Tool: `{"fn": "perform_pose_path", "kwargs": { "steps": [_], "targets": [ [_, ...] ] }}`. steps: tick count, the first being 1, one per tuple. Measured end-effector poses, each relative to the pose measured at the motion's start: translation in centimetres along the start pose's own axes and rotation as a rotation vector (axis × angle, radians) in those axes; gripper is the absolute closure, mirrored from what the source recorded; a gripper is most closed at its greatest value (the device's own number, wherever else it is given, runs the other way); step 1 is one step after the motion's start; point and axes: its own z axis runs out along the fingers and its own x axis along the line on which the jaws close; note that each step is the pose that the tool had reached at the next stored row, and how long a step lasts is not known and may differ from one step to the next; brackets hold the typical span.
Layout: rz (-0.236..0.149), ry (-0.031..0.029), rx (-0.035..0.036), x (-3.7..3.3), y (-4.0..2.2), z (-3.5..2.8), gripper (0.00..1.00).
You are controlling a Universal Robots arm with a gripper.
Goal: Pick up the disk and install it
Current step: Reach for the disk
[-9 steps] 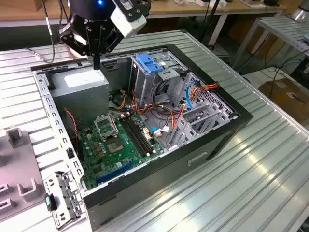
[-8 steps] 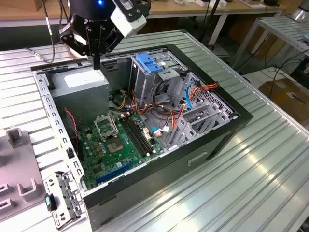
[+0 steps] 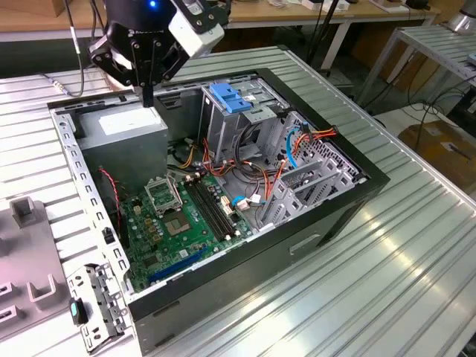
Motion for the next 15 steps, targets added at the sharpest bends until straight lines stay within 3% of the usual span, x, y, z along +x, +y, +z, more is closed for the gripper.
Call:
{"fn": "perform_pose_path", "kwargs": {
  "steps": [15],
  "targets": [
    [0.0, 0.0004, 0.0001, 0.85, -0.06, -0.02, 0.89]
  ]
}}
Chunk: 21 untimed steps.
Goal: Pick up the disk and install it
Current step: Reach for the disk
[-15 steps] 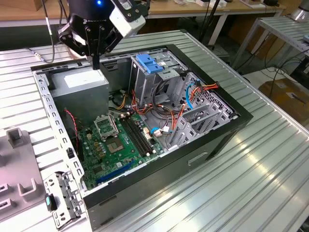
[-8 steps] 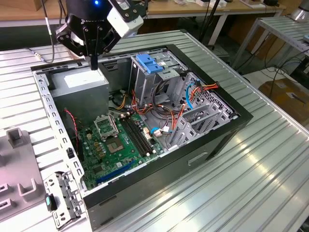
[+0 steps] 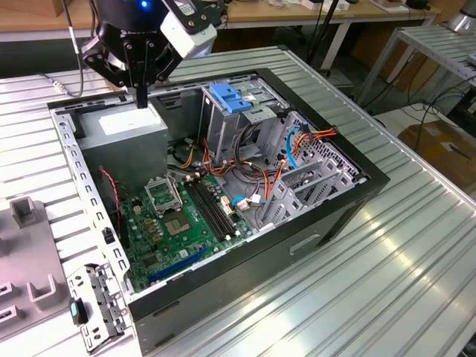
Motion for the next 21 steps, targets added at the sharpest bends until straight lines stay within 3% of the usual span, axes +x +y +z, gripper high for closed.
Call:
{"fn": "perform_pose_path", "kwargs": {
  "steps": [21],
  "targets": [
    [0.0, 0.0012, 0.0001, 0.88, -0.07, -0.01, 0.89]
  ]
}}
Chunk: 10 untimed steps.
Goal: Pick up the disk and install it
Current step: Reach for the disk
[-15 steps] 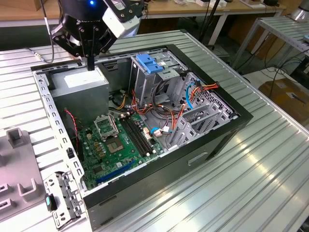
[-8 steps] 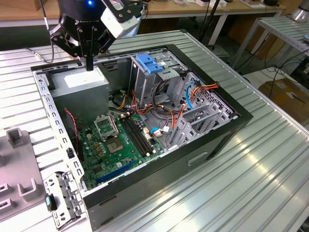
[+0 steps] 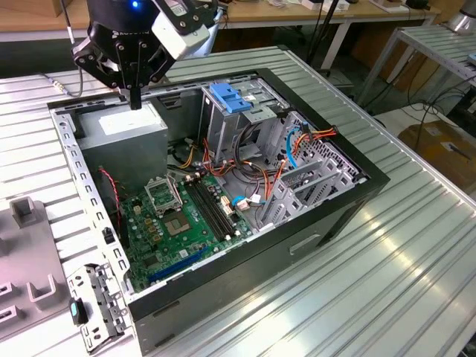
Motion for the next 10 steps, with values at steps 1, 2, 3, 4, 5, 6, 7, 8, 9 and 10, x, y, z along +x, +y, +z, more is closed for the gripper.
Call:
{"fn": "perform_pose_path", "kwargs": {
  "steps": [1, 2, 3, 4, 5, 6, 7, 8, 9, 10],
  "targets": [
    [0.0, 0.0001, 0.0, 0.05, 0.0, 0.0, 0.89],
    [0.0, 0.0002, 0.0, 0.08, -0.01, 0.0, 0.89],
    [0.0, 0.0003, 0.0, 0.12, -0.01, 0.0, 0.89],
    [0.0, 0.0003, 0.0, 0.15, -0.01, 0.0, 0.89],
    [0.0, 0.0004, 0.0, 0.19, -0.01, 0.0, 0.89],
    [0.0, 0.0004, 0.0, 0.22, -0.02, 0.0, 0.89],
    [0.0, 0.0005, 0.0, 0.26, -0.02, 0.0, 0.89],
    [0.0, 0.0006, 0.0, 0.3, -0.02, 0.0, 0.89],
    [0.0, 0.0006, 0.0, 0.35, -0.03, 0.0, 0.89],
    [0.0, 0.0007, 0.0001, 0.39, -0.03, -0.01, 0.89]
  ]
}}
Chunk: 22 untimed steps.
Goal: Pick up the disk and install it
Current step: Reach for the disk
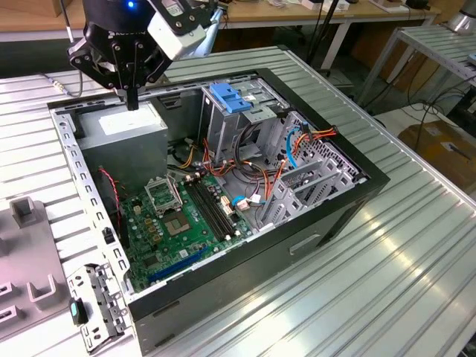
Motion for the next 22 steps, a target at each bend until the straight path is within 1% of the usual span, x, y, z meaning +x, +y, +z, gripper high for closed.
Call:
{"fn": "perform_pose_path", "kwargs": {
  "steps": [22],
  "targets": [
    [0.0, 0.0012, 0.0, 0.96, -0.07, -0.01, 0.89]
  ]
}}
